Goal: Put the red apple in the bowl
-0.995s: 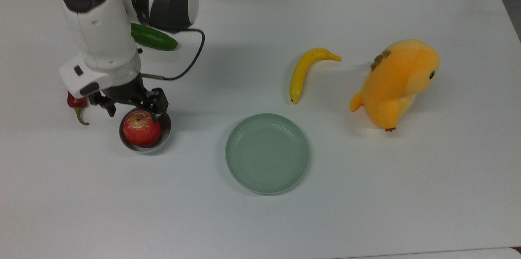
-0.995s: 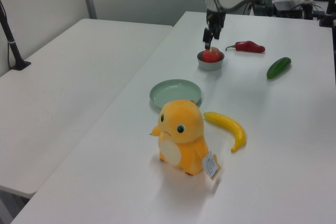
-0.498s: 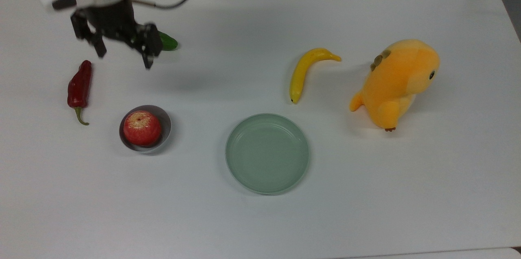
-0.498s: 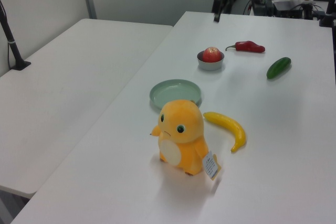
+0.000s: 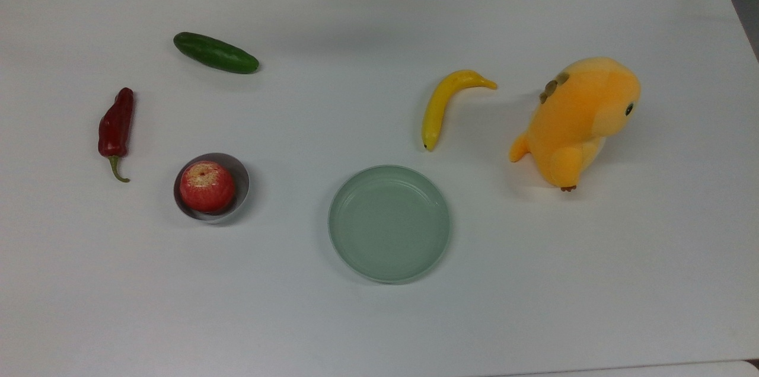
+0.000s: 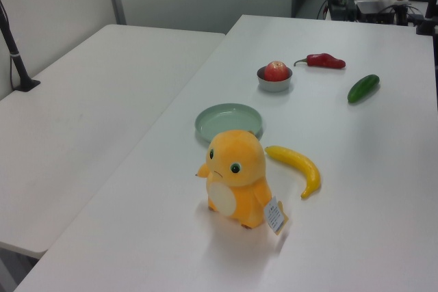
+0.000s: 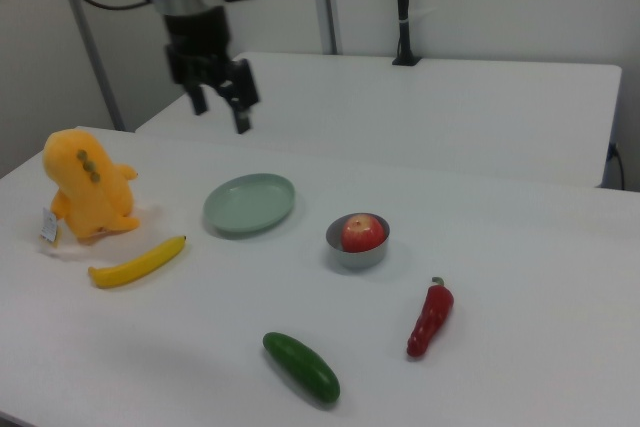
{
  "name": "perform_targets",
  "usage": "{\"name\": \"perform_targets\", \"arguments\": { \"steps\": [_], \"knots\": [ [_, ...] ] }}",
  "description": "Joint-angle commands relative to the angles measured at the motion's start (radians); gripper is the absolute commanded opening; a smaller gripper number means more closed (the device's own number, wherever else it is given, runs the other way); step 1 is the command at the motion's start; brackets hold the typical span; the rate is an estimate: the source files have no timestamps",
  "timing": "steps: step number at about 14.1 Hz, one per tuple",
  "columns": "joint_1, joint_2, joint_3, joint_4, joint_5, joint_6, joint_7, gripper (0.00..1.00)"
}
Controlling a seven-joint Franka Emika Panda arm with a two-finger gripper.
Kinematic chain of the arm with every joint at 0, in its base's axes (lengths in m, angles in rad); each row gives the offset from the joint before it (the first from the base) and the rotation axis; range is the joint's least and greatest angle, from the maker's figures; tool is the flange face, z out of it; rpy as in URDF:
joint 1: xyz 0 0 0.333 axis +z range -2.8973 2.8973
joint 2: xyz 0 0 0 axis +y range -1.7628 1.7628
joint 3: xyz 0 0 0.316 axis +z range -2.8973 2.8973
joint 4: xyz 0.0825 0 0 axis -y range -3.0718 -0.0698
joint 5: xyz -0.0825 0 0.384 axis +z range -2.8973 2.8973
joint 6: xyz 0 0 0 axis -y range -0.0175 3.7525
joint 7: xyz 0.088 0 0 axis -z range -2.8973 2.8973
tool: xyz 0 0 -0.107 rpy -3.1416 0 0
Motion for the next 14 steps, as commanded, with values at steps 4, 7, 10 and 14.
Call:
{"name": "perform_targets", "arguments": {
  "steps": [4,7,10,14],
  "knots": [
    [0.192,-0.178,-0.005,-0.222,0.02,-0.008,0.042,1.0],
    [0.219,-0.161,-0.02,-0.222,0.023,0.092,-0.08,1.0],
    [0.22,-0.097,-0.023,-0.184,0.015,0.121,-0.172,1.0],
    [0.22,-0.101,-0.023,-0.189,0.007,0.127,-0.173,1.0]
  ]
}}
